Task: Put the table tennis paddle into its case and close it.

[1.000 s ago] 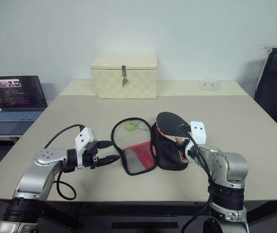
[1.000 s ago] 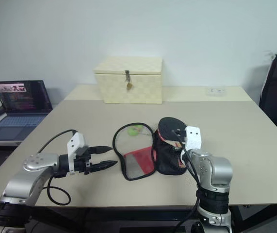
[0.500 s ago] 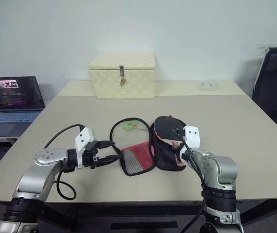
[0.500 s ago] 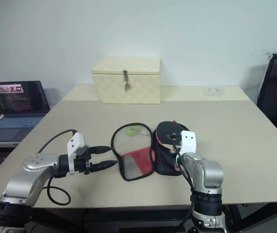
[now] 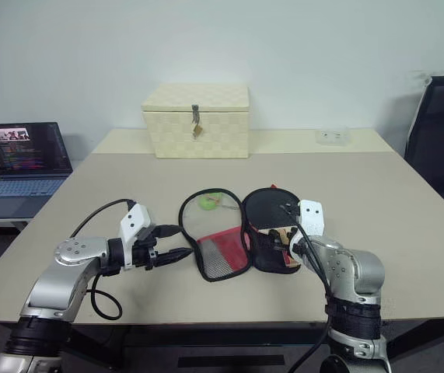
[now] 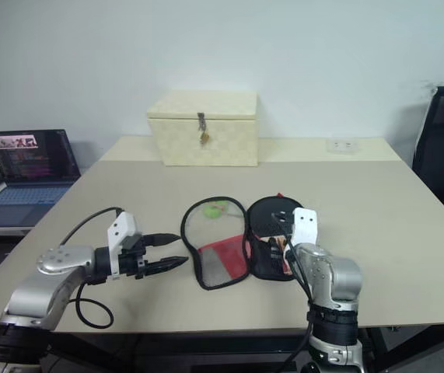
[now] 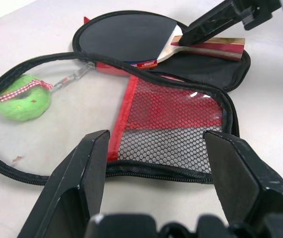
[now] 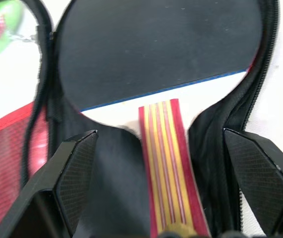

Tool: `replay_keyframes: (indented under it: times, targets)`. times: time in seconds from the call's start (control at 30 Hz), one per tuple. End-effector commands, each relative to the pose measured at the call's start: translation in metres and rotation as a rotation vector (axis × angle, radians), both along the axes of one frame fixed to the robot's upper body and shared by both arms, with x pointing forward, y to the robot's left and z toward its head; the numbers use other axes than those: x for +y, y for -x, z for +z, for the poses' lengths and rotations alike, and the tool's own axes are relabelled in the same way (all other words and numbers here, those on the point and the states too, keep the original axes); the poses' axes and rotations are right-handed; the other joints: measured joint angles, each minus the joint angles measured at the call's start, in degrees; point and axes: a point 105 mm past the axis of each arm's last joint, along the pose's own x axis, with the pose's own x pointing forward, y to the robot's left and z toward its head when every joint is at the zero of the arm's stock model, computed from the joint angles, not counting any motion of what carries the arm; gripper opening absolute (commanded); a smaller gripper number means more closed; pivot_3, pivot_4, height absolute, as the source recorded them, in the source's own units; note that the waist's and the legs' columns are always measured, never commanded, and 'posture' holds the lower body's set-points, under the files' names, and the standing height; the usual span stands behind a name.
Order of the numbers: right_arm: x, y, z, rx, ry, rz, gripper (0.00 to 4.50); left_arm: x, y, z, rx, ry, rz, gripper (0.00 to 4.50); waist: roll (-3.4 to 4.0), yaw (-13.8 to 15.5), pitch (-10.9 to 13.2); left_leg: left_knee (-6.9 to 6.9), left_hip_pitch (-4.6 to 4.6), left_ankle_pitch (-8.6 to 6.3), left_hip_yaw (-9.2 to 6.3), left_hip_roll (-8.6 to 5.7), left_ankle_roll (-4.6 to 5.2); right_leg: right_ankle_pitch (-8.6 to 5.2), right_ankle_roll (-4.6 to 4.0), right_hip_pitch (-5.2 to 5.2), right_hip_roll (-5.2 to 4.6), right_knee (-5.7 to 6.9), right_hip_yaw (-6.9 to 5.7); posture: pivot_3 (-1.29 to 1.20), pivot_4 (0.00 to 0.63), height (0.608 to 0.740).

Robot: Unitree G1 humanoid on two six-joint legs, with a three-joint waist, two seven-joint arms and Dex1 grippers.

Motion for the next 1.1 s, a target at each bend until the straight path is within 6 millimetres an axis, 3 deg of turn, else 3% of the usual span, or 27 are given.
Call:
replay_keyframes:
  times: [0.03, 0.3, 0.57, 0.87, 0.97, 1.1]
  targets:
    - [0.035, 0.006, 0.03, -0.066, -0.126, 0.104, 4.47, 0.001, -0.001, 0.006, -0.032, -0.002, 0.005, 3.28, 0.0, -0.01, 0.0, 0.0, 0.0, 0.0, 0.0, 0.0, 0.0, 0.0, 0.0, 0.0, 0.0, 0.0, 0.0, 0.0, 0.15, 0.74]
    - [0.046, 0.015, 0.029, -0.026, -0.153, 0.181, 4.47, 0.0, -0.001, 0.005, -0.032, 0.002, 0.004, 3.28, 0.0, -0.07, 0.0, 0.0, 0.0, 0.0, 0.0, 0.02, 0.0, 0.0, 0.0, 0.0, 0.0, 0.0, 0.0, 0.0, 0.15, 0.74]
    - [0.046, 0.015, 0.043, -0.074, -0.161, 0.222, 4.47, 0.0, -0.002, 0.003, -0.024, 0.009, 0.016, 3.28, 0.0, -0.2, 0.0, -0.01, 0.01, 0.0, 0.02, 0.04, 0.0, 0.0, 0.0, -0.01, 0.0, 0.0, 0.01, 0.0, 0.15, 0.74]
    - [0.004, 0.049, 0.097, -0.352, 0.111, 0.675, 4.47, 0.022, -0.012, -0.013, 0.014, -0.026, 0.112, 3.28, -0.01, 0.35, 0.0, -0.01, 0.0, -0.01, -0.08, -0.1, 0.02, -0.03, 0.05, 0.1, 0.02, -0.15, -0.12, 0.0, 0.15, 0.74]
    - [-0.007, 0.056, 0.109, -0.384, 0.123, 0.736, 4.5, 0.028, -0.017, -0.017, 0.013, -0.043, 0.136, 2.66, -0.03, 0.35, 0.01, 0.01, 0.01, -0.01, -0.05, -0.11, 0.02, -0.03, 0.06, 0.12, 0.0, -0.14, -0.09, 0.0, 0.15, 0.74]
    - [-0.019, 0.071, 0.118, -0.416, 0.181, 0.834, 4.5, 0.042, -0.031, -0.036, 0.051, -0.144, 0.187, 1.22, -0.03, 0.3, 0.01, 0.01, 0.07, 0.0, -0.06, -0.01, 0.02, -0.03, 0.04, 0.13, 0.0, -0.08, -0.09, 0.0, 0.15, 0.74]
